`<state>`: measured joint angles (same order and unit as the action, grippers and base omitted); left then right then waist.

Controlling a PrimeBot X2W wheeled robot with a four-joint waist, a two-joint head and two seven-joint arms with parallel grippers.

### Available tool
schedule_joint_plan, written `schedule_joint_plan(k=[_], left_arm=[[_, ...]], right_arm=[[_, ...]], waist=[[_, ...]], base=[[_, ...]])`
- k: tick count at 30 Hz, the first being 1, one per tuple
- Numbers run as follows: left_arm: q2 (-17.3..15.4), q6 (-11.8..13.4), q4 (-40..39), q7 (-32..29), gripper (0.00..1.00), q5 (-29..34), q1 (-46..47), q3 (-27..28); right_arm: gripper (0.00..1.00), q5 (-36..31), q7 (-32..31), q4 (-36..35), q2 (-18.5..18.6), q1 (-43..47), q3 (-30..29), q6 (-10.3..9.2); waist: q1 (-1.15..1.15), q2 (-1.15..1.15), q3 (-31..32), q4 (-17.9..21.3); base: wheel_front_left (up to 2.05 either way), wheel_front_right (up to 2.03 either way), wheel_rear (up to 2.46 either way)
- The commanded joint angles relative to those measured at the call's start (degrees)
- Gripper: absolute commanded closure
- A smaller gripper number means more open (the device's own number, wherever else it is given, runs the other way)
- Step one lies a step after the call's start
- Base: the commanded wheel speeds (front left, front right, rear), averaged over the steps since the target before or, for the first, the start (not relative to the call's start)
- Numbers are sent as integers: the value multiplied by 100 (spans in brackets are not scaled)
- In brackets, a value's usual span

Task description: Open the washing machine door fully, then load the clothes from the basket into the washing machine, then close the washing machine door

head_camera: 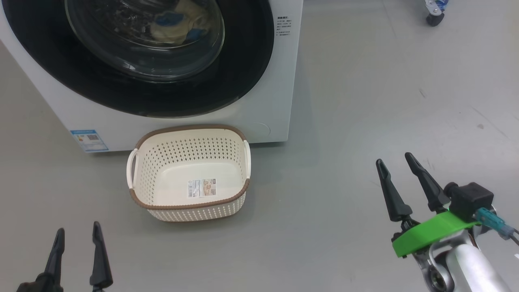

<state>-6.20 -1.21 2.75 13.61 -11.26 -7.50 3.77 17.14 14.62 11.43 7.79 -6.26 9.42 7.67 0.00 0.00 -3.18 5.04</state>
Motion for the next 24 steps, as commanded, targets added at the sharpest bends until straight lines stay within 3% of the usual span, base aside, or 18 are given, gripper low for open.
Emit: schedule_joint_plan(k=[1,20,21,24], left_arm=[[-114,49,-156,74,0,-20,253,207],[-156,104,-121,103,0,-58,248,168],[-40,82,34,25,100,-43,8,-26],[43,76,277,-14,100,-65,-7,-46]], right_arm=[[0,31,38,-159,95,-227,105,-19],[0,64,38,-155,122,-253,136,-19],[100,46,0,10,20,-3,26,0],[100,67,-6,217,-36,82,56,1]], waist=[[0,0,-5,-10],[0,0,-41,-71],[0,0,-41,-72],[0,0,-40,-74]], base=[[0,0,0],[0,0,0],[0,0,0],[0,0,0]])
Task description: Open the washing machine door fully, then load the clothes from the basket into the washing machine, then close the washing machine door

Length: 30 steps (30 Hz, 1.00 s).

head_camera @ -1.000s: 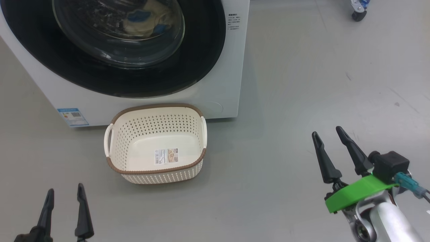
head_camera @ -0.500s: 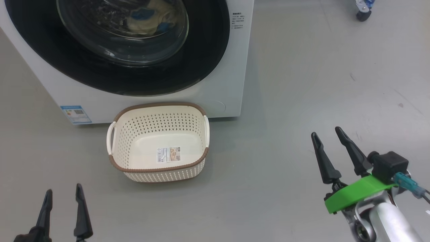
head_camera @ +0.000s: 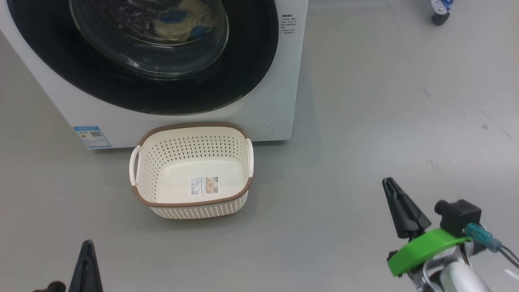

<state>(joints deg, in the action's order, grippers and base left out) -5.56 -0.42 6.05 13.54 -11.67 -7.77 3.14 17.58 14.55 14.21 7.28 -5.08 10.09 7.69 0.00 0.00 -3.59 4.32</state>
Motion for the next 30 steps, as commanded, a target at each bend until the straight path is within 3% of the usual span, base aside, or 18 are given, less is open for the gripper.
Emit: schedule_joint_plan(k=[1,30], left_arm=[[-19,-8,-36,-30,100,-83,40,29],[49,-172,152,-488,100,-1956,349,94]], right_arm=[[100,83,-9,-68,12,-30,-17,0],[100,1902,-424,-55,-18,-48,-306,-5]], waist=[[0,0,4,-5],[0,0,83,-105]], base=[[0,0,0],[0,0,0]])
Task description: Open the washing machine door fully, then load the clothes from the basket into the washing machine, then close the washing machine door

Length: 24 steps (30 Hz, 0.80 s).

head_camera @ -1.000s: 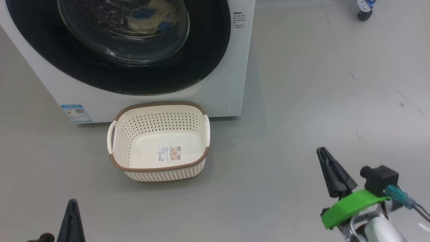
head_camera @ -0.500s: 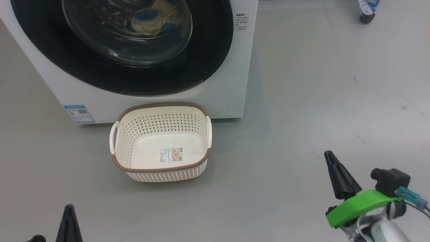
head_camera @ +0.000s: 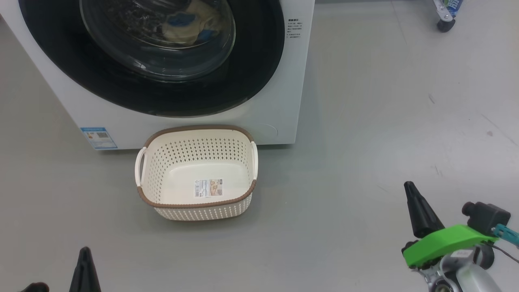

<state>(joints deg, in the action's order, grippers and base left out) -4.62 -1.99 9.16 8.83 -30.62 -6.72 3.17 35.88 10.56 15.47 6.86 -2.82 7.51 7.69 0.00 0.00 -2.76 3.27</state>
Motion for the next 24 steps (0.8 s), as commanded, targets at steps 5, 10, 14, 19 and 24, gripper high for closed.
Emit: schedule_joint_plan(k=[5,10,14,19,24], left_arm=[[-34,-43,-125,-97,100,-383,298,103],[-23,-71,-90,-177,100,-705,354,116],[-13,-94,-63,-241,100,-962,398,127],[-2,-122,-29,-321,100,-1284,453,140],[10,-150,6,-402,100,-1606,509,153]], right_arm=[[100,380,-101,-180,13,-277,-103,-6],[100,687,-178,-179,2,-279,-160,-6],[100,931,-240,-178,-8,-280,-206,-7],[100,1235,-319,-177,-22,-283,-265,-8],[100,1538,-399,-176,-36,-285,-326,-9]], waist=[[0,0,13,-17],[0,0,27,-34],[0,0,38,-48],[0,0,52,-65],[0,0,65,-83]], base=[[0,0,0],[0,0,0],[0,0,0],[0,0,0],[0,0,0]])
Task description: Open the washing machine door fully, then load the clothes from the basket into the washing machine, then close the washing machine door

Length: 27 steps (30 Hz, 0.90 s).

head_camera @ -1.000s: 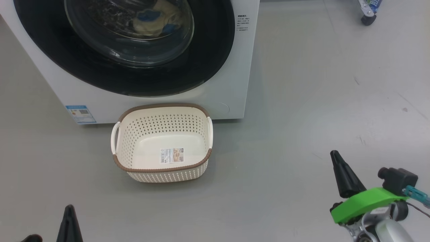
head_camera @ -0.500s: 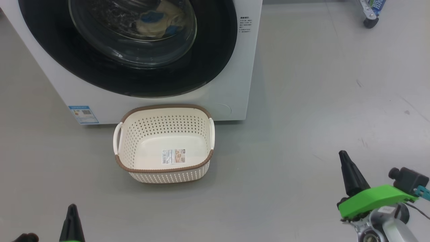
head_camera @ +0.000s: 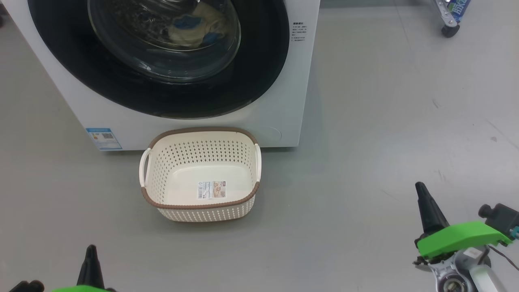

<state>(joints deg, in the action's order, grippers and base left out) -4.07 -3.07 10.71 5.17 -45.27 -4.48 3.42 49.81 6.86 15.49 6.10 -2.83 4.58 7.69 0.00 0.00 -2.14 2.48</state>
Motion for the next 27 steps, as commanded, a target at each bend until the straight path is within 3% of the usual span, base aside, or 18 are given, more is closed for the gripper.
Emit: schedule_joint_plan(k=[1,27], left_arm=[[-43,-48,-143,-51,100,-204,296,130],[15,-189,29,-453,100,-1813,573,196]], right_arm=[[100,203,-44,-177,37,-284,-44,-9],[100,1706,-455,-169,-45,-296,-362,-13]], waist=[[0,0,6,-7],[0,0,74,-93]], base=[[0,0,0],[0,0,0]])
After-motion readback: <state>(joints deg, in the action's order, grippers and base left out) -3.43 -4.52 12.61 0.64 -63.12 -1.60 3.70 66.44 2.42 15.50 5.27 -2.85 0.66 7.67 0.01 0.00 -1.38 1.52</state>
